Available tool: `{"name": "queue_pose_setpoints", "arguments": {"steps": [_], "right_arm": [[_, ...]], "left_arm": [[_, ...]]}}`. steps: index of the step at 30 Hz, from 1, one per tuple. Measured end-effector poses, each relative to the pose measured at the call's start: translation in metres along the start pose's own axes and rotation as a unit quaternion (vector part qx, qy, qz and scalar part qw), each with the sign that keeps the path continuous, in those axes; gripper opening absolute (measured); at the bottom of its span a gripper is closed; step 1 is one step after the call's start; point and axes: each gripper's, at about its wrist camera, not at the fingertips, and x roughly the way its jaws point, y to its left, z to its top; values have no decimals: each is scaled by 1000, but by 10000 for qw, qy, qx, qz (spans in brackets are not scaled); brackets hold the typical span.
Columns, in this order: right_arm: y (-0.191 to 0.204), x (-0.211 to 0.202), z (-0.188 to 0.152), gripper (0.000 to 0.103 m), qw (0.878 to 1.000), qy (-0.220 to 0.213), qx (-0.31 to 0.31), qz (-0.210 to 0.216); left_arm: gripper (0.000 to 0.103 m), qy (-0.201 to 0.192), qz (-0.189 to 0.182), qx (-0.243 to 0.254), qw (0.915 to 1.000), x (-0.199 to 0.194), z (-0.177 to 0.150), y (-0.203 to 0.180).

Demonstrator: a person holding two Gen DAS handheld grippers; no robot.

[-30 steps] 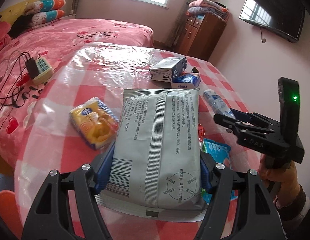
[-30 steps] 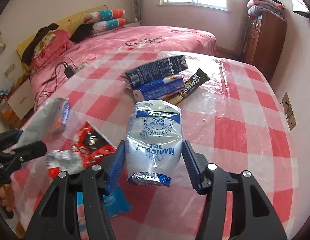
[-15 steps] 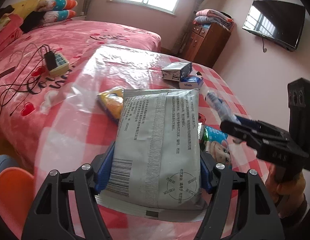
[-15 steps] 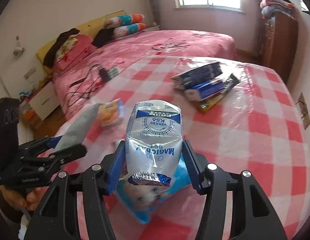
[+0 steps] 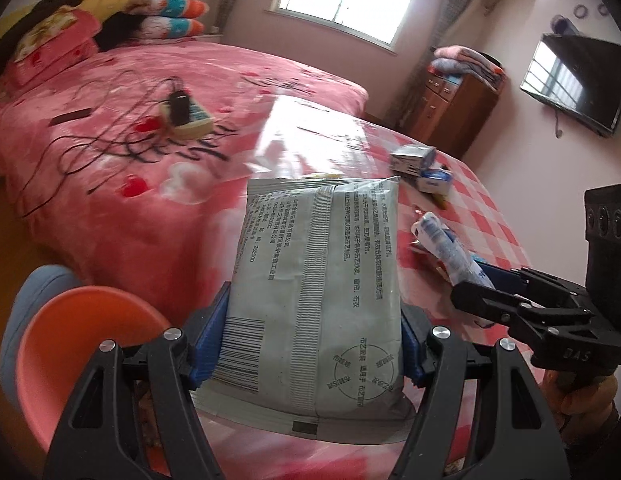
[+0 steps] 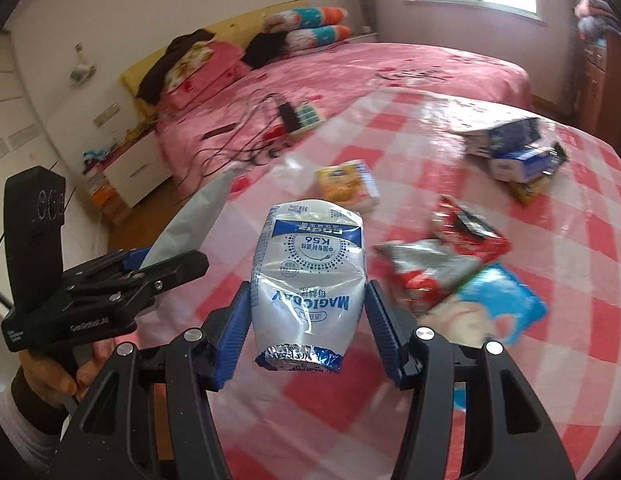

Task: Collect trash
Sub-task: 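Carry the packet and white bag to the orange bin and release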

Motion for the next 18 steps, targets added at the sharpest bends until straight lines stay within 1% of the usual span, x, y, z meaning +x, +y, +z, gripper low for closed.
{"name": "queue_pose_setpoints", "arguments": {"steps": [8, 14, 18], "right_arm": [[57, 22, 11, 57, 9979, 180, -395, 473], [106, 45, 16, 57, 9927, 348, -793, 843], [133, 60, 17, 57, 9885, 469, -1010, 1025]], "left_arm": [[71, -192, 542, -462, 9973, -37, -13, 61], [71, -239, 994, -872, 9909, -54, -26, 108], [71, -196, 1175, -1115, 9866, -56, -37, 130]]}}
